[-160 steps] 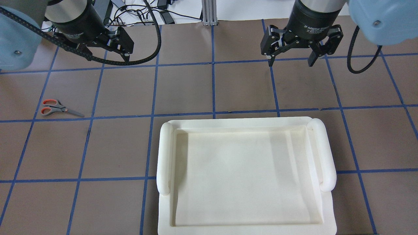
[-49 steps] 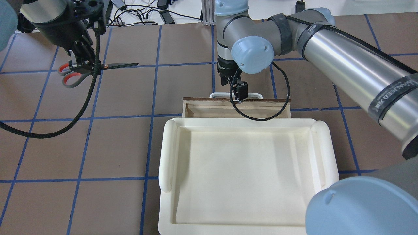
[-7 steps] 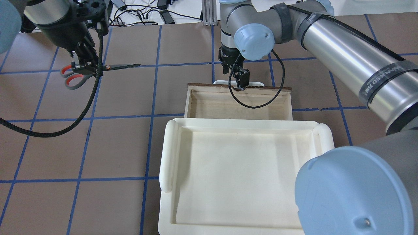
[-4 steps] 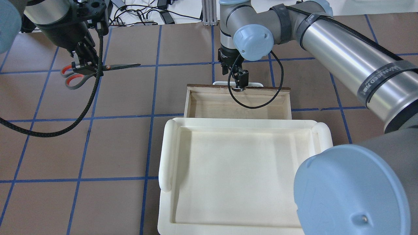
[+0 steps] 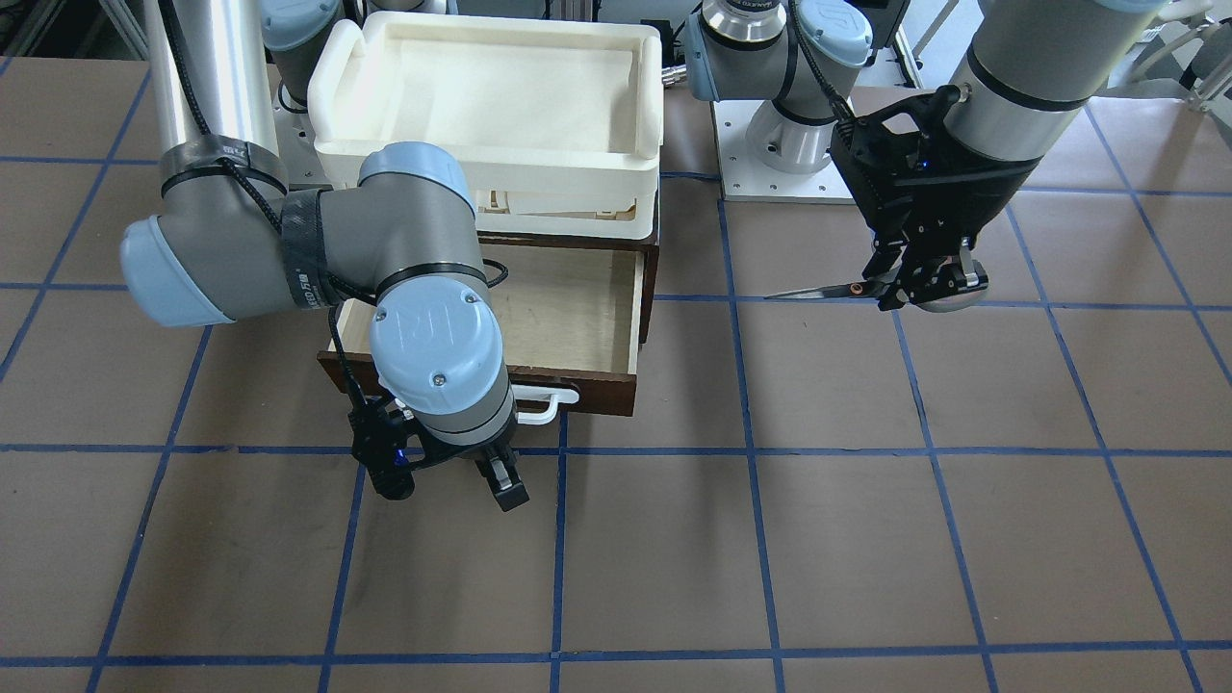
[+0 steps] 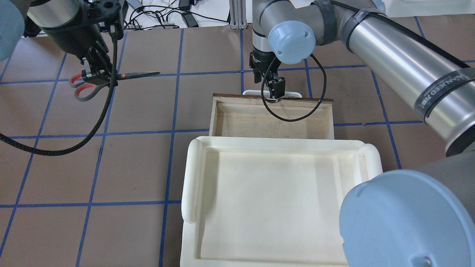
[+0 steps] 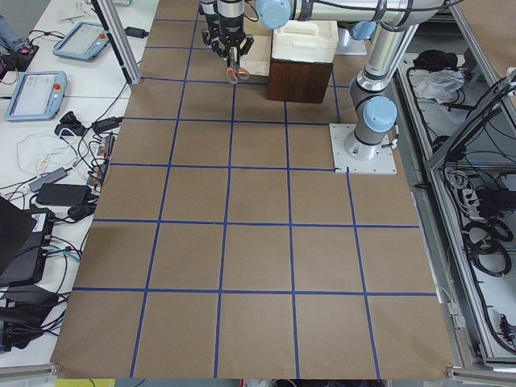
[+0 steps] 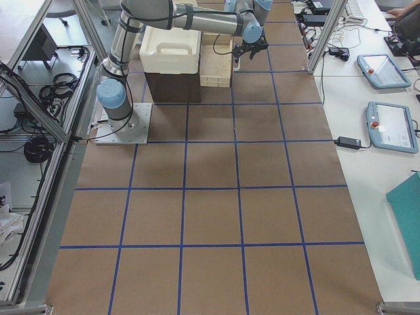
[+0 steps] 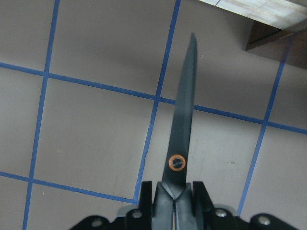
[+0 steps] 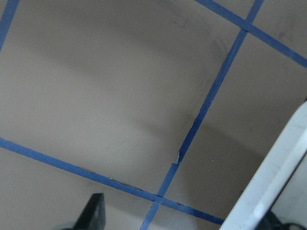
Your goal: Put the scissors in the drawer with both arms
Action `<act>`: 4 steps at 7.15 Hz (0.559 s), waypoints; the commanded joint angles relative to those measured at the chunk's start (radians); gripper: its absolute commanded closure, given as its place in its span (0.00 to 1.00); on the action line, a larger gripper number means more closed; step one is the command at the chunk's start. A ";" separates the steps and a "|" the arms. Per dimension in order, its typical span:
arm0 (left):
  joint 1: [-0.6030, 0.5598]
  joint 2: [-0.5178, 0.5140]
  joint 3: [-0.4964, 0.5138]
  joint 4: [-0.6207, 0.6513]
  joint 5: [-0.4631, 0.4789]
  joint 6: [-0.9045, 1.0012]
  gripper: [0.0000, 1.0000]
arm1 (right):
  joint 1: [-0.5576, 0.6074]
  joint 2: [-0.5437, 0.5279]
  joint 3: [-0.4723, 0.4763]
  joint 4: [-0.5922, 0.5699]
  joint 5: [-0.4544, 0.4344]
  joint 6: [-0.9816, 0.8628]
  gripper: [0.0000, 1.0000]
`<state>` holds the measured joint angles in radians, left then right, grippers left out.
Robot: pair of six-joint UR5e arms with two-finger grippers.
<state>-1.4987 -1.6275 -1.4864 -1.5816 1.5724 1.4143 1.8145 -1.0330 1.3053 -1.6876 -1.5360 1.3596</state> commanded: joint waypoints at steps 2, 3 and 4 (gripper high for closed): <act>0.000 0.000 0.000 0.000 0.001 0.000 0.96 | -0.006 -0.012 -0.001 0.042 0.007 -0.002 0.00; 0.000 0.000 0.000 0.000 0.001 0.000 0.96 | -0.006 -0.010 0.000 0.037 0.007 -0.002 0.01; 0.000 0.000 0.000 0.000 0.001 0.000 0.96 | -0.006 -0.010 0.000 0.034 0.008 -0.002 0.02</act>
<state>-1.4987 -1.6276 -1.4864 -1.5815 1.5738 1.4143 1.8088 -1.0436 1.3048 -1.6505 -1.5294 1.3578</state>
